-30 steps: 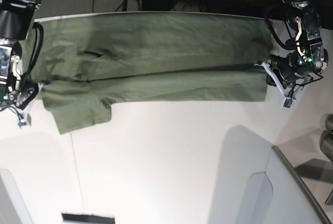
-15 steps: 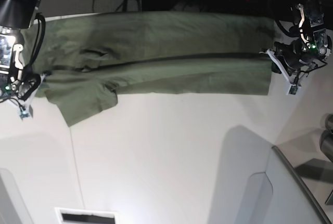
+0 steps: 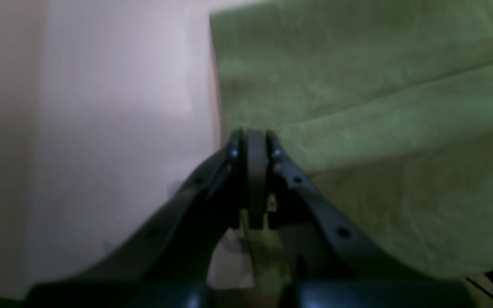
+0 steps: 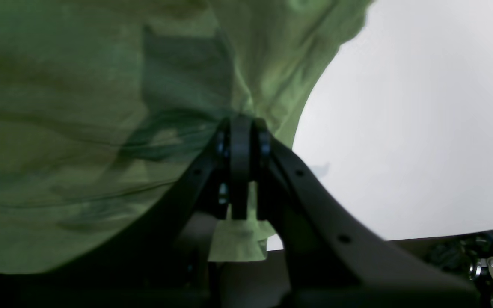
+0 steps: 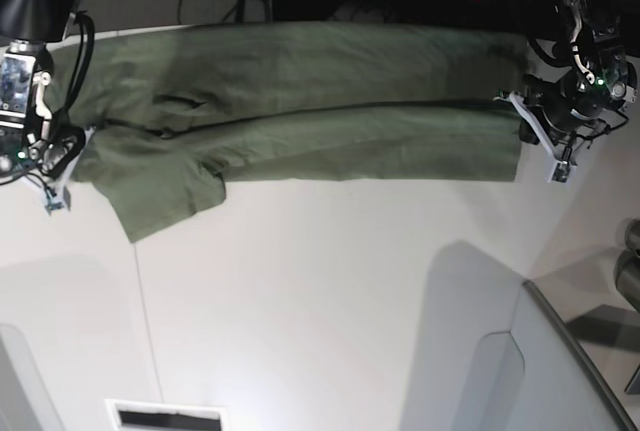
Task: Layout the t-shirt on the table in an organized manner, then fold the t-shirt properly
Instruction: 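Lift the hem with both grippers and fold it toward the collar edge, then release the shirt and move the right gripper to the strip's end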
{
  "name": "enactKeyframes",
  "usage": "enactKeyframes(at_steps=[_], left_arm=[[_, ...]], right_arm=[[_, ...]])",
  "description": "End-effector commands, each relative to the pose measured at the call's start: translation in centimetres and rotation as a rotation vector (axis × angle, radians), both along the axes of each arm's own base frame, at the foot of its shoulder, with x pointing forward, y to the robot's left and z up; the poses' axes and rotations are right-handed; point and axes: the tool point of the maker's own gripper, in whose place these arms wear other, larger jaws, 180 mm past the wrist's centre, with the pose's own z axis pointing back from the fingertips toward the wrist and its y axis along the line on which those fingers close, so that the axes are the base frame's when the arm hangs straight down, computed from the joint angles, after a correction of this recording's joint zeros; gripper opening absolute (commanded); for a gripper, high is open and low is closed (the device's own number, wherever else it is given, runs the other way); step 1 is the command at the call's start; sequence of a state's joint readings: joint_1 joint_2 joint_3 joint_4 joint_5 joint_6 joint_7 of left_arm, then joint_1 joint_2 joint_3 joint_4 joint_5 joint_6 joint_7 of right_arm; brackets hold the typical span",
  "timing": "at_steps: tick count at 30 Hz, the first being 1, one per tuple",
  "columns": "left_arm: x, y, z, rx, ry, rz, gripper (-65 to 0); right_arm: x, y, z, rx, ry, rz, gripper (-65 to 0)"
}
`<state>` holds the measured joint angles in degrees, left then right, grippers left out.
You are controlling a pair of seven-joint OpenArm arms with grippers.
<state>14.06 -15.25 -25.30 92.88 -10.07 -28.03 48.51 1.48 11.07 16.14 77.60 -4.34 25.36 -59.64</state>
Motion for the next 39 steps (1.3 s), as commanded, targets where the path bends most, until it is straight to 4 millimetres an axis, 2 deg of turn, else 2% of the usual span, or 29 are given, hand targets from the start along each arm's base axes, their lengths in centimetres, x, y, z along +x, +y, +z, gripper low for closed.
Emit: enactKeyframes(at_steps=[1, 6, 14, 21, 26, 39], left_arm=[[0.4, 0.5, 0.7, 0.014, -0.021, 0.000, -65.0], [0.2, 0.6, 0.5, 0.013, -0.017, 0.005, -65.0], [0.1, 0.4, 0.3, 0.013, -0.011, 0.000, -65.0], [0.1, 0.2, 0.2, 0.009, -0.015, 0.008, -65.0], [0.4, 0.3, 0.4, 0.010, -0.022, 0.012, -65.0], [0.3, 1.1, 0.5, 0.020, -0.030, 0.063, -65.0]], right_arm=[[1.1, -0.9, 1.2, -0.026, -0.038, -0.002, -65.0], [0.7, -1.1, 2.7, -0.059, -0.048, 0.004, -65.0], [0.5, -1.1, 1.6, -0.040, -0.016, -0.007, -65.0], [1.8, -0.8, 0.7, -0.006, -0.037, -0.010, -65.0], [2.7, -1.0, 1.3, -0.010, -0.059, -0.008, -65.0], [2.9, -1.8, 1.7, -0.028, -0.063, -0.009, -65.0]])
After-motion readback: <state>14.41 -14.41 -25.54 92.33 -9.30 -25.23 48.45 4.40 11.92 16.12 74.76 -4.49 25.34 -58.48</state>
